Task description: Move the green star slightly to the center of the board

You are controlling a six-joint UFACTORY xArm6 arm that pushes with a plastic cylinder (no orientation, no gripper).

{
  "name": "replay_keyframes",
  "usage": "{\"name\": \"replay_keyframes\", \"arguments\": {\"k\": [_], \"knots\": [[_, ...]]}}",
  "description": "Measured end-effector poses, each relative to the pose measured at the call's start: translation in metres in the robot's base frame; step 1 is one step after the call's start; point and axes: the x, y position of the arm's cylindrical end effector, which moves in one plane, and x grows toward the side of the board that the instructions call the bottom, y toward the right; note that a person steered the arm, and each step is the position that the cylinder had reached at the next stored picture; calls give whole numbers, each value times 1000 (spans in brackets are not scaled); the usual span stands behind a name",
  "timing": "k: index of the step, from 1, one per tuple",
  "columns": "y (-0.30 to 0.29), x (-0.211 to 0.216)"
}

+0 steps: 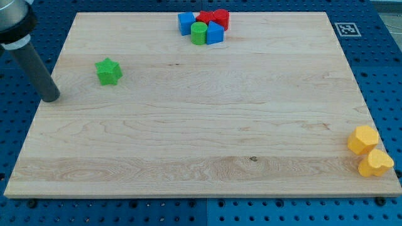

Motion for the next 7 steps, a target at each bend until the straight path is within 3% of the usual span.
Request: {"name": "replay_keyframes", "arguments": {"k": [2,7], "knots": [[0,-61],[37,-64]]}}
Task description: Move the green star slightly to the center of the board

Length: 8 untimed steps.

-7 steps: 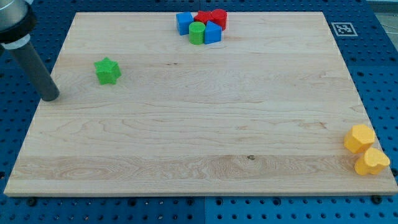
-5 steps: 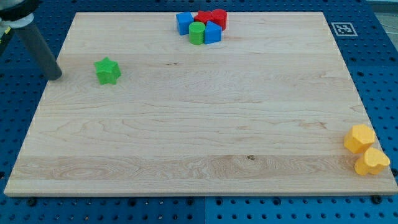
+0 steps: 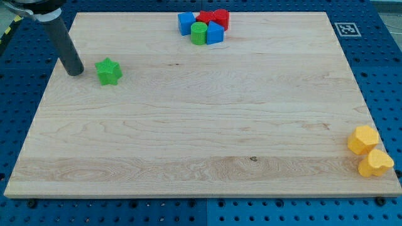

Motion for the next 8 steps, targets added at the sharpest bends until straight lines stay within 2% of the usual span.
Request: {"name": "replay_keyframes", "arguments": {"k": [3,7,8], "knots": [[18,0],[98,10],[108,25]]}}
